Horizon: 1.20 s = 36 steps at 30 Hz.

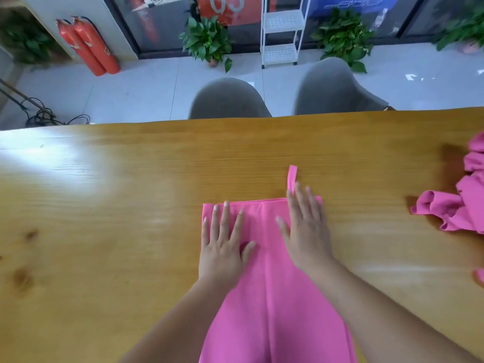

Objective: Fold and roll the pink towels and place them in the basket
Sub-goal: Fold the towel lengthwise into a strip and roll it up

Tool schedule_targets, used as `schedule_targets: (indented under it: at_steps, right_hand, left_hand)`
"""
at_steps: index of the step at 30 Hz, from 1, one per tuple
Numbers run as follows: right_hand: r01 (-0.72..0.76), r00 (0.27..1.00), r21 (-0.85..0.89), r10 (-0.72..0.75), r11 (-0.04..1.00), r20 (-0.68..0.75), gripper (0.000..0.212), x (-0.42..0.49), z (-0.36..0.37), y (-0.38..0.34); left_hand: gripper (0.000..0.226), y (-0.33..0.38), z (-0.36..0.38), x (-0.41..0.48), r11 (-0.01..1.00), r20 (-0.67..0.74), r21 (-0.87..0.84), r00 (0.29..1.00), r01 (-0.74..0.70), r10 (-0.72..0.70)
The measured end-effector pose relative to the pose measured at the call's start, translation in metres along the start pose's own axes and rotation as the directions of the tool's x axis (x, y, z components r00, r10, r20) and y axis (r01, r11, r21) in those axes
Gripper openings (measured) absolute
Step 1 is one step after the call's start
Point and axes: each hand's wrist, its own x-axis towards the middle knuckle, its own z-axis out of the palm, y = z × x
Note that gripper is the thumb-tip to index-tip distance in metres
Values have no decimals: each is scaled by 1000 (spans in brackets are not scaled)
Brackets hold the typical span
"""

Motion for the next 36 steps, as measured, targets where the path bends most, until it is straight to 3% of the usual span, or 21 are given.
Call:
schedule_targets:
  at_steps: [4, 12, 15, 18, 20, 23, 28, 32, 34, 36]
  right_hand:
    - [116, 988, -93, -105, 989, 114, 78, -50, 22, 5]
    - [77, 994, -186, -60, 980, 95, 81, 8, 18, 16]
    - [-17, 992, -188, 41, 982, 123, 77, 38, 9, 16]
    - [-55, 993, -159, 71, 986, 94, 68, 26, 13, -17]
    - [8, 998, -123, 0, 992, 65, 67, -15, 22, -32]
    - [-4, 998, -109, 11, 994, 64, 71, -80, 27, -11]
    - [-36, 994, -157, 51, 987, 98, 77, -62, 23, 24]
    - [-94, 989, -198, 115, 976, 96, 74, 2, 9, 25]
    - [-108, 987, -180, 128, 978, 102, 70, 11, 4, 5]
    - [-70, 993, -108, 80, 992, 87, 67, -7, 11, -22]
  left_hand:
    - [81, -6, 8, -6, 1000, 4, -15, 1000, 7, -7]
    - [88, -11, -3, 57, 998, 64, 48, 997, -51, 48]
    - [85, -2, -17, 89, 996, 147, 90, 989, 11, -24]
    - [76, 23, -16, 69, 998, 90, -31, 995, 56, -53]
    - [70, 27, -5, 23, 991, 25, -130, 1000, -12, 16]
    - [75, -3, 6, -42, 990, 26, -75, 992, -121, 123]
    - [82, -28, 2, -17, 986, 101, 28, 982, -165, 161]
    - [77, -7, -16, 44, 996, 172, 86, 985, -13, -2]
    - [72, 19, -23, 52, 997, 171, 20, 982, 76, -78]
    - [68, 40, -15, 33, 992, 119, -112, 992, 50, -36]
